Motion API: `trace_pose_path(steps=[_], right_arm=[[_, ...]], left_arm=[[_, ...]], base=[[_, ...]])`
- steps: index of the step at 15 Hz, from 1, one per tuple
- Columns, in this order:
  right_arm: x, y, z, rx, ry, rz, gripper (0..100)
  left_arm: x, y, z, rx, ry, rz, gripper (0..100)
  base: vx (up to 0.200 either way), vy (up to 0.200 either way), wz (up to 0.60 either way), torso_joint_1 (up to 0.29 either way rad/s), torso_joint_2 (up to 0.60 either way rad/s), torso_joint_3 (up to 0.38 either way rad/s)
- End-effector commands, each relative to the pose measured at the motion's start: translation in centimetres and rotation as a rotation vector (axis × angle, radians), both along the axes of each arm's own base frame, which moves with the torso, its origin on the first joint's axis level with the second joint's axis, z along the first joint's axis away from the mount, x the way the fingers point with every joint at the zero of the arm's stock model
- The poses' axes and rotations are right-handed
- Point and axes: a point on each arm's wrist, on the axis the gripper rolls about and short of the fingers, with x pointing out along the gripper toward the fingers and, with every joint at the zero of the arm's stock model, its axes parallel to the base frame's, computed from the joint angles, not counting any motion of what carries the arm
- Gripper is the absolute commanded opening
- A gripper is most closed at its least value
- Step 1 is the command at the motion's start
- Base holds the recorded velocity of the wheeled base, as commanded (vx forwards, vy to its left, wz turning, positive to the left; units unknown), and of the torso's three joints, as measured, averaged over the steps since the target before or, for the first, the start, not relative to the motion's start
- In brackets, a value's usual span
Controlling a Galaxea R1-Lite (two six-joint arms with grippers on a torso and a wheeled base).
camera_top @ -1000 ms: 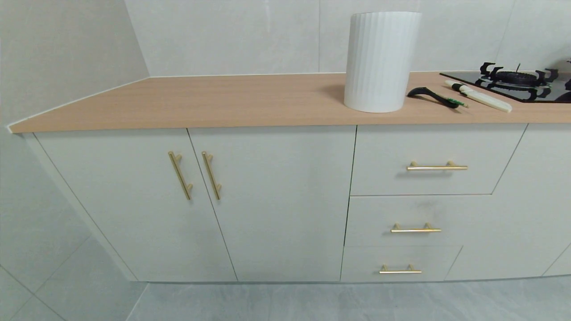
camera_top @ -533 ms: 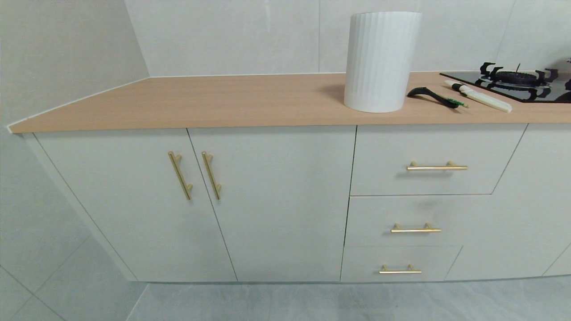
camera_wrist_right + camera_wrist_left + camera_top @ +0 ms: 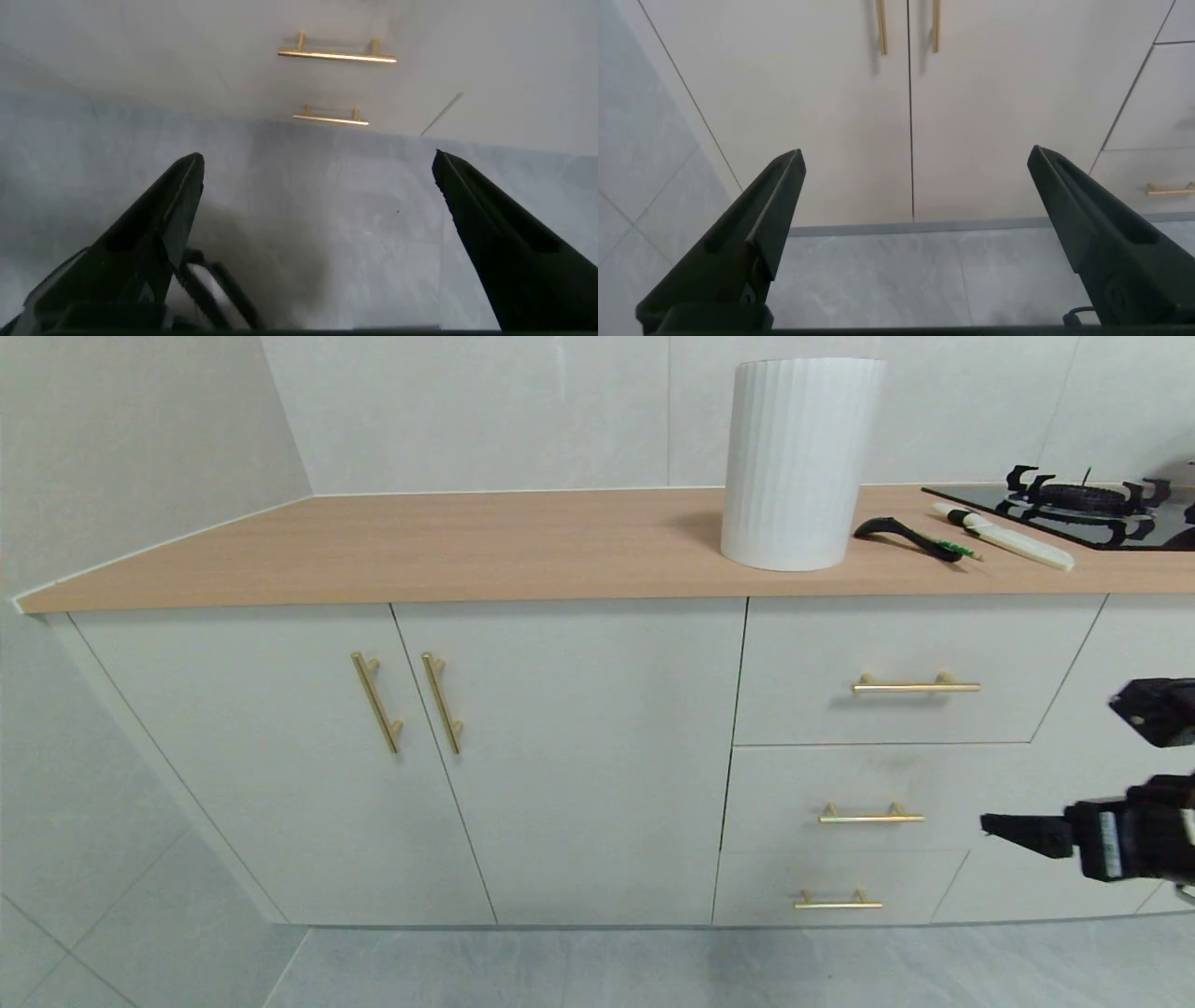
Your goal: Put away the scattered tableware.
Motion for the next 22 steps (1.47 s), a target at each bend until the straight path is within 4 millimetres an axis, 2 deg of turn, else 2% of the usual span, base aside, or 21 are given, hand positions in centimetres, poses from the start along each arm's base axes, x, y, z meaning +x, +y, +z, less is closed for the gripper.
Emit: trace_pose_path(steps=[1, 2, 3, 5, 9, 20, 22], right_arm=[[9.7, 1.1, -6.4, -0.019, 0.144, 0.011, 100], [11.5, 1.3, -7.4, -0.02, 0.153, 0.009, 100], [12.3, 1.3, -8.4, -0.023, 0.177, 0.008, 100], [13.0, 1.3, -9.7, -0.029, 0.202, 0.0, 100], [15.8, 0.9, -14.1, -0.064, 0.132, -0.077, 100], [19.6, -0.1, -18.7, -0.072, 0.014, -0.199, 100], [19.8, -0.1, -18.8, -0.069, -0.007, -0.202, 100]], left_arm=[[0.0, 0.0, 0.0, 0.0, 0.002, 0.0, 100], [0.0, 0.0, 0.0, 0.0, 0.001, 0.0, 100], [0.0, 0.0, 0.0, 0.0, 0.001, 0.0, 100], [0.0, 0.0, 0.0, 0.0, 0.001, 0.0, 100], [0.0, 0.0, 0.0, 0.0, 0.001, 0.0, 100], [0.0, 0.0, 0.0, 0.0, 0.001, 0.0, 100], [0.0, 0.0, 0.0, 0.0, 0.002, 0.0, 100]], base=[[0.0, 0.0, 0.0, 0.0, 0.0, 0.0], [0.0, 0.0, 0.0, 0.0, 0.0, 0.0], [0.0, 0.0, 0.0, 0.0, 0.0, 0.0], [0.0, 0.0, 0.0, 0.0, 0.0, 0.0], [0.0, 0.0, 0.0, 0.0, 0.0, 0.0], [0.0, 0.0, 0.0, 0.0, 0.0, 0.0], [0.0, 0.0, 0.0, 0.0, 0.0, 0.0]])
